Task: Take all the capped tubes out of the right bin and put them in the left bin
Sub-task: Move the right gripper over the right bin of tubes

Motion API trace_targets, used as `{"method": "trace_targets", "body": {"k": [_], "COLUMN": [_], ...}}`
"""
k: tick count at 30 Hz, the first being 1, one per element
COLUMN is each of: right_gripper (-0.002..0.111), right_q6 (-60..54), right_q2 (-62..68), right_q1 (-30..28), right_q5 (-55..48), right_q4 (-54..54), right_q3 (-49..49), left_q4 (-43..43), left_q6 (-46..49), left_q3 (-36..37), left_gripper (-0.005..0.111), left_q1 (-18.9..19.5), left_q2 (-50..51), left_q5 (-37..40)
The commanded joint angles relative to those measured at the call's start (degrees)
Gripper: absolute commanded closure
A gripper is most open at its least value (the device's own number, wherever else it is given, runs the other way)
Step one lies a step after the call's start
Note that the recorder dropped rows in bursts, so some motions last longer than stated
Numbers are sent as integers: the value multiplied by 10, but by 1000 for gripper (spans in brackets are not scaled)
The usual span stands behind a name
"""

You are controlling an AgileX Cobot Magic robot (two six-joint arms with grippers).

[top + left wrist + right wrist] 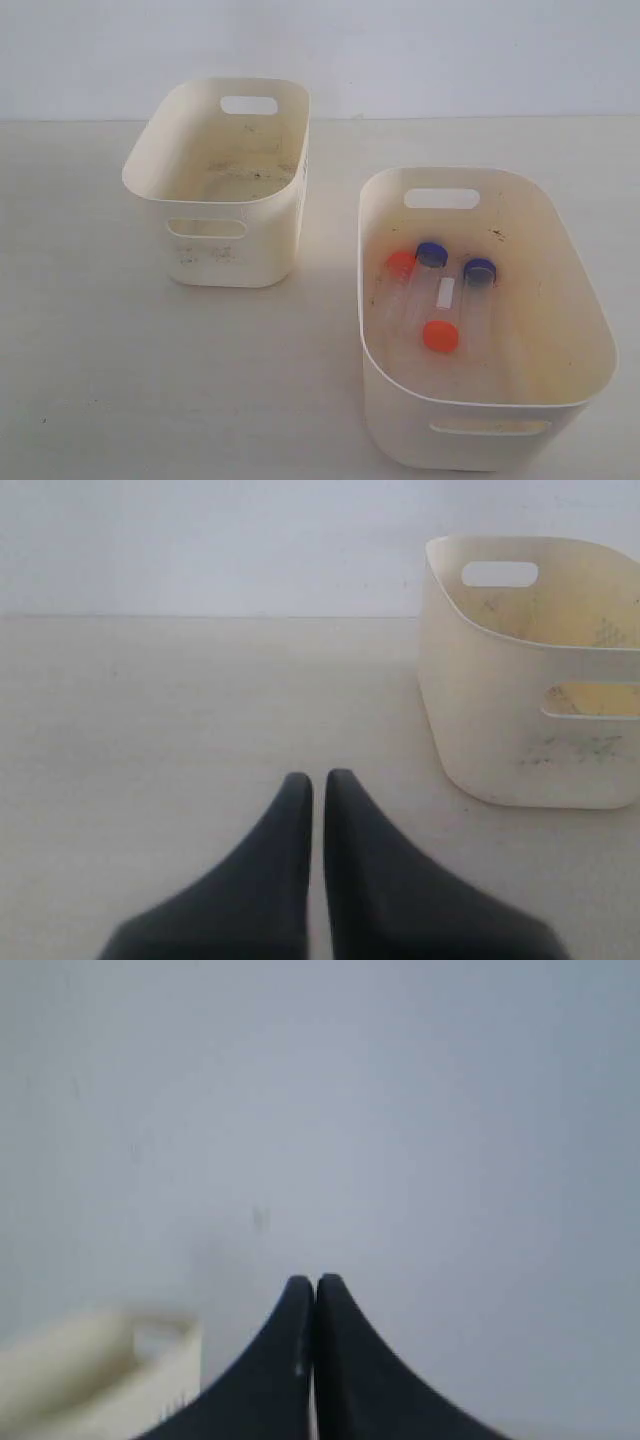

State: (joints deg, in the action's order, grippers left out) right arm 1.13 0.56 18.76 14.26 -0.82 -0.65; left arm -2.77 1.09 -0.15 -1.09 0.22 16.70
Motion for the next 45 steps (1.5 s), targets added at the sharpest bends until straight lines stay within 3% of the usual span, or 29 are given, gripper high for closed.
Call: {"method": "trace_targets", "body": {"k": [1,3,4,5,7,9,11,14,17,20,30,34,36,39,45], "right_gripper": [108,108,108,108,108,108,108,108,108,108,108,108,108,108,105], "right_q6": [-5,-115,-167,-167,-85,12,30,37,31,-8,-34,-151,-148,-93,129], "right_q2": [13,69,134,178,358,468,552,622,653,671,681,690,702,721,829], "right_q1": [2,2,2,2,2,2,2,2,2,2,2,6,23,68,159], "right_q5": [168,36,-114,-195,-504,-693,-777,-765,-706,-634,-636,-651,-675,-690,-793], "right_q4": [-99,-141,-141,-141,-141,-144,-142,-167,-272,-303,-275,-281,-280,-247,8], "right_q3": [-63,-172,-269,-318,-466,-543,-581,-606,-606,-606,-606,-628,-669,-742,-834], "left_q4": [-5,-5,-5,-5,-5,-5,-5,-5,-5,-5,-5,-5,-5,-5,-5], "left_q6": [-1,-1,-1,-1,-1,-1,-1,-1,-1,-1,-1,-1,-1,-1,-1], "left_q3": [2,2,2,2,2,2,2,2,2,2,2,2,2,2,2], "left_gripper": [103,103,103,103,103,103,103,103,103,103,103,103,103,103,103], "left_q1": [-1,-1,-1,-1,-1,-1,-1,-1,-1,-1,-1,-1,-1,-1,-1], "left_q2": [-2,-2,-2,-2,-2,-2,-2,-2,-2,-2,-2,-2,-2,-2,-2], "left_q5": [2,2,2,2,2,2,2,2,2,2,2,2,2,2,2]}}
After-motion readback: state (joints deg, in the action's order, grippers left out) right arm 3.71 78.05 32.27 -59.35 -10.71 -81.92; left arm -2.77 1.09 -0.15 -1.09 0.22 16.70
